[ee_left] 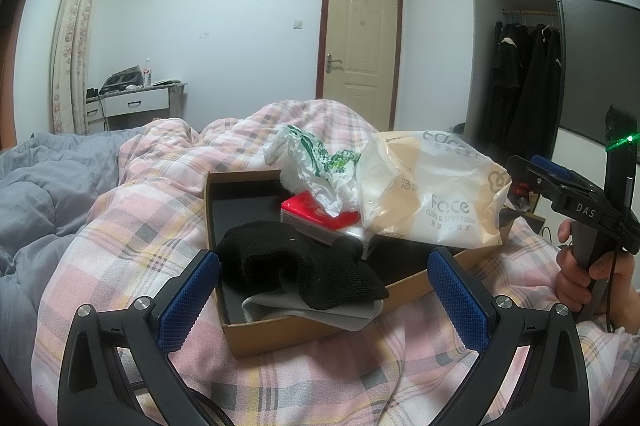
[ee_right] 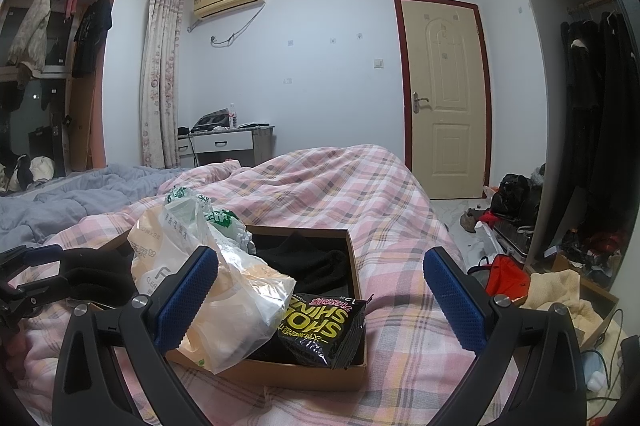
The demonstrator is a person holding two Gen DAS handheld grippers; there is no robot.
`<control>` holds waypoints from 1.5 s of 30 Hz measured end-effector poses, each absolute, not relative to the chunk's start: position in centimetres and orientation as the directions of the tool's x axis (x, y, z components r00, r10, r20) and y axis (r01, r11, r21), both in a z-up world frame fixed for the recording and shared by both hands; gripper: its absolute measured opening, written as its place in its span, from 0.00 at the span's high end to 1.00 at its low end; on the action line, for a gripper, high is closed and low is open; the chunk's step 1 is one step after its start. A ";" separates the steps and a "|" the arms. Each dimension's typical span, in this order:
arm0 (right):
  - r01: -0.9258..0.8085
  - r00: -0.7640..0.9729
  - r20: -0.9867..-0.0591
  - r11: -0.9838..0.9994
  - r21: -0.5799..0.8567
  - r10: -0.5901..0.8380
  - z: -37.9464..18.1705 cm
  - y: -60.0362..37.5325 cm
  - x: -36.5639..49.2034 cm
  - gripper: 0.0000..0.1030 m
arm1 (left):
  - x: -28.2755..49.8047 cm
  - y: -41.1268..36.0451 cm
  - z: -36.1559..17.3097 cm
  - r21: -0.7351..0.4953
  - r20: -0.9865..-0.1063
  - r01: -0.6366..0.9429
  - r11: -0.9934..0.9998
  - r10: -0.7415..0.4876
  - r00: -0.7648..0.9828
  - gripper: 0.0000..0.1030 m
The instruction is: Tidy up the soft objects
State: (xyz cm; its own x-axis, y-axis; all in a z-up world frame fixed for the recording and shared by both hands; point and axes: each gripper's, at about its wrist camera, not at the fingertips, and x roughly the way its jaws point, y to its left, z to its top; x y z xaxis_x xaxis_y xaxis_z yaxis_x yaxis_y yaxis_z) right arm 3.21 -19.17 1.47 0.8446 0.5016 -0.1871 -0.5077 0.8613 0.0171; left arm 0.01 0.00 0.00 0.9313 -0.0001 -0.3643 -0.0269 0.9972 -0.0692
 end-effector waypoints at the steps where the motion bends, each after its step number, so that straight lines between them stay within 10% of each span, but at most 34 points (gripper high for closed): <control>1: -0.508 0.845 -0.187 0.861 0.017 0.502 1.5 -19.2 3.3 0.01 | 0.0 0.0 0.0 -0.070 -0.364 -0.027 0.997 0.000 0.931 0.00; 45: -0.639 0.748 -0.191 0.767 0.055 0.636 2.1 -19.1 3.5 0.01 | 0.1 0.1 -0.1 -0.071 -0.365 -0.029 0.997 0.001 0.931 0.00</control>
State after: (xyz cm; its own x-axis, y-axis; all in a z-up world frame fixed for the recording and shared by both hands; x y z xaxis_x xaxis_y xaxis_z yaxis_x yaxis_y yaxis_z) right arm 3.53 -19.10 2.11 0.7478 0.6360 -0.1907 -0.6387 0.7675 0.0550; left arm 0.14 0.05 -0.07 0.9311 0.0010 -0.3648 -0.0289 0.9970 -0.0711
